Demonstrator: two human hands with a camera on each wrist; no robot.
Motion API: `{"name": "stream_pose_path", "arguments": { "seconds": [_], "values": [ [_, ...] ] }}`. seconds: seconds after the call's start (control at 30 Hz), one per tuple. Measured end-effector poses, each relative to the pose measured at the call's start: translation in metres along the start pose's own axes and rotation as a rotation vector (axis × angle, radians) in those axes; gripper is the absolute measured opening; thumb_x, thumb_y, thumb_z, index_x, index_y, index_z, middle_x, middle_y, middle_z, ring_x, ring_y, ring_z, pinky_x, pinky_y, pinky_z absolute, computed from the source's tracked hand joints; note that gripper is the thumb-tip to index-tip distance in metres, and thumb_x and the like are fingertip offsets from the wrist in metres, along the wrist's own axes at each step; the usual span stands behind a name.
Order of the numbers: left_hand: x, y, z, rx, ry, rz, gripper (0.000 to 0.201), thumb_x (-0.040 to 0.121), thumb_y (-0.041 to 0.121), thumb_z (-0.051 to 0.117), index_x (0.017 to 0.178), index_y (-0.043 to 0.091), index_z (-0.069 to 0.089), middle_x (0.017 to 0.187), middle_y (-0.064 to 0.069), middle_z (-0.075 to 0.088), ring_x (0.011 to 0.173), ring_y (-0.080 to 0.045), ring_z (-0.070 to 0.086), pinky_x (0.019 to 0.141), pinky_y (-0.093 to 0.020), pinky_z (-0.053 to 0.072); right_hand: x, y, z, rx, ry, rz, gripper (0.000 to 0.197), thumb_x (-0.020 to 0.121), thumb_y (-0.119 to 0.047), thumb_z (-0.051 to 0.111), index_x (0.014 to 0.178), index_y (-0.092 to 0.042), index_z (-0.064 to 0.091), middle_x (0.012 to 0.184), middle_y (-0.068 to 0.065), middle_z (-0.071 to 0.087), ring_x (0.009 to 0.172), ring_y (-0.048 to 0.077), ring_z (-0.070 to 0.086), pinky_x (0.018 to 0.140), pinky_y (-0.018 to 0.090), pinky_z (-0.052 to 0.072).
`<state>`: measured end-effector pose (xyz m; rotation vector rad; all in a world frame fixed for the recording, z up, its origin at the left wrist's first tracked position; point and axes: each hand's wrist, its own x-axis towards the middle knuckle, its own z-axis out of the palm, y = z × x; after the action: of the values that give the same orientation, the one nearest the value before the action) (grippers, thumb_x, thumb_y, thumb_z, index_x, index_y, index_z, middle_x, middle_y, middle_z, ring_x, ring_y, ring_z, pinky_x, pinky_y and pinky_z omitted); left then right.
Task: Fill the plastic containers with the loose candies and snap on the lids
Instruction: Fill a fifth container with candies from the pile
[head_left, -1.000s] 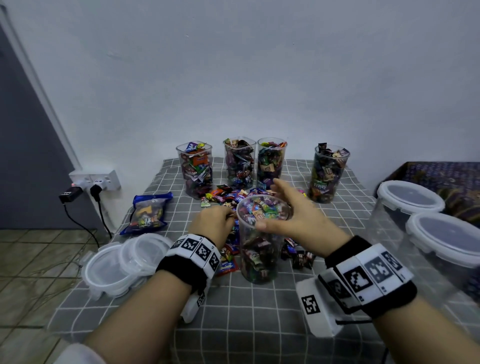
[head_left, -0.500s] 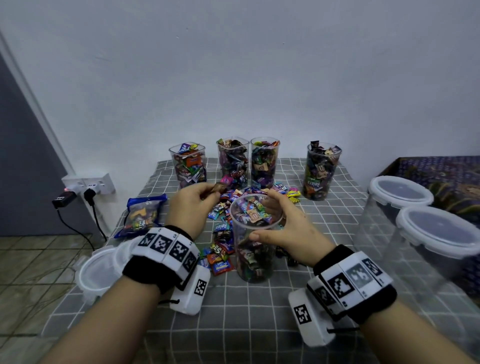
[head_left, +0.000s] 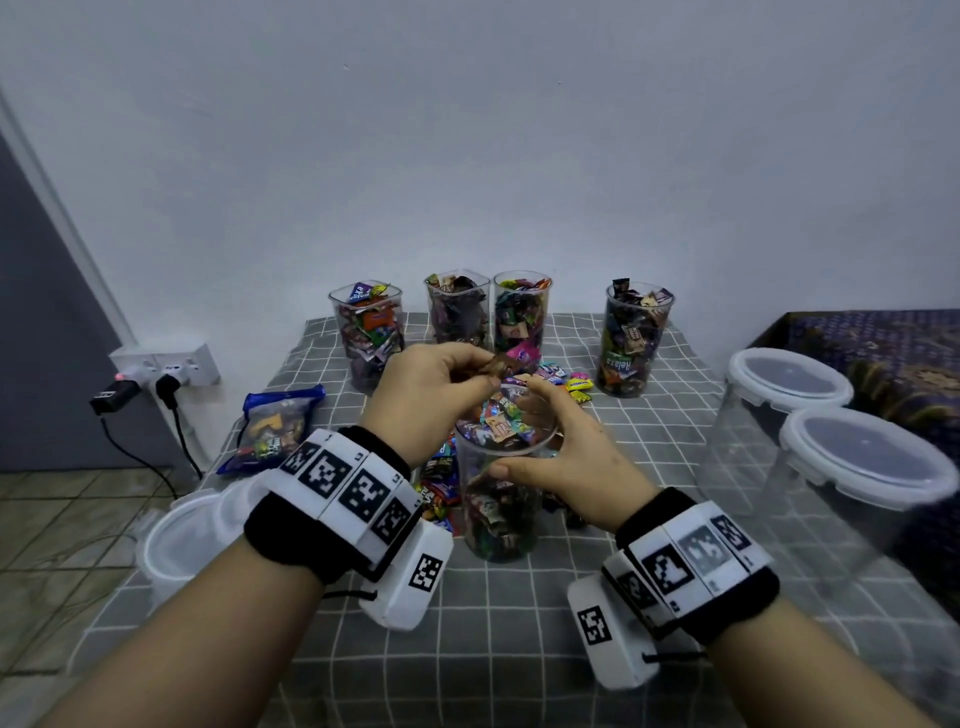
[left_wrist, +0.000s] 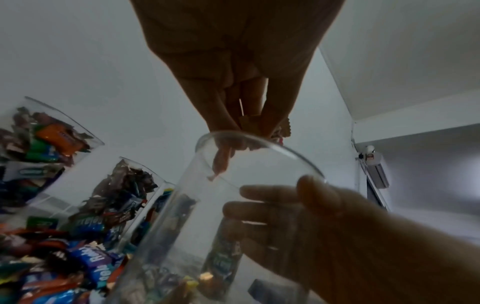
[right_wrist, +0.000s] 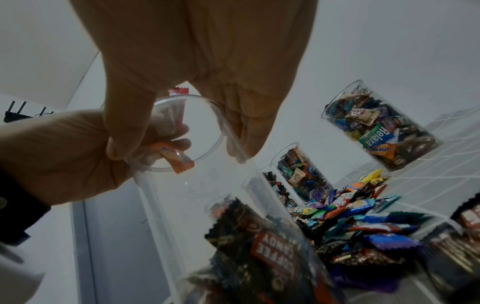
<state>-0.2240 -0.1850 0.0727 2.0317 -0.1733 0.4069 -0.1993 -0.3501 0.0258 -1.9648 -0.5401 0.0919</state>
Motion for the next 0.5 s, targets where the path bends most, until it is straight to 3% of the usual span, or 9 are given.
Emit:
{"name": "stream_pose_path", "arguments": {
  "seconds": [0.13, 0.2, 0.3, 0.33, 0.5],
  "values": [
    [-0.0018, -0.0030, -0.0002, 0.062, -0.044, -0.010, 0.023, 0.084, 0.008, 0.065, 0.088, 0.030, 0.069, 0.088, 0.001, 0.072, 0.085, -0.016, 0.067, 0.081, -0.038, 0.056, 0.0003, 0.0003, 0.0008, -0.013, 0.007, -0.006, 0.096, 0.066, -0.026, 0.084, 0.144, -0.017, 0.030, 0.128, -0.008, 0.048, 0.120, 0.005, 0.045, 0.106, 0.024, 0.036],
    [-0.0018, -0.0019, -0.0012, 0.086, -0.058, -0.005, 0.021, 0.083, 0.009, 0.067, 0.098, 0.023, 0.072, 0.094, 0.002, 0.072, 0.089, -0.011, 0.066, 0.085, -0.032, 0.054, 0.0009, 0.0008, 0.0011, -0.005, 0.010, -0.030, 0.091, 0.066, -0.025, 0.084, 0.142, -0.018, 0.034, 0.127, -0.008, 0.051, 0.117, 0.005, 0.048, 0.104, 0.024, 0.039],
    [-0.0018, -0.0012, -0.0011, 0.149, -0.065, 0.034, 0.023, 0.083, 0.010, 0.067, 0.104, 0.019, 0.072, 0.103, 0.008, 0.069, 0.096, -0.003, 0.062, 0.087, -0.020, 0.050, 0.0006, -0.0001, 0.0005, -0.010, -0.006, -0.019, 0.091, 0.067, -0.025, 0.083, 0.142, -0.019, 0.032, 0.122, -0.011, 0.049, 0.114, 0.002, 0.046, 0.089, 0.005, 0.036],
    [-0.0013, -0.0021, -0.0007, 0.150, -0.067, 0.046, 0.023, 0.083, 0.009, 0.066, 0.103, 0.019, 0.072, 0.105, 0.011, 0.066, 0.099, -0.002, 0.061, 0.089, -0.022, 0.050, 0.0005, 0.0002, 0.0005, -0.003, -0.011, -0.017, 0.092, 0.067, -0.024, 0.083, 0.143, -0.019, 0.031, 0.120, -0.012, 0.047, 0.113, 0.001, 0.045, 0.087, 0.003, 0.034],
    [-0.0007, -0.0076, 0.0008, 0.047, -0.050, 0.064, 0.025, 0.084, 0.005, 0.063, 0.097, 0.024, 0.071, 0.113, 0.010, 0.065, 0.101, -0.004, 0.062, 0.088, -0.030, 0.053, 0.0016, 0.0021, 0.0005, -0.001, -0.010, -0.024, 0.094, 0.067, -0.025, 0.083, 0.144, -0.018, 0.030, 0.121, -0.010, 0.047, 0.117, 0.003, 0.044, 0.098, 0.016, 0.033]
  ]
}}
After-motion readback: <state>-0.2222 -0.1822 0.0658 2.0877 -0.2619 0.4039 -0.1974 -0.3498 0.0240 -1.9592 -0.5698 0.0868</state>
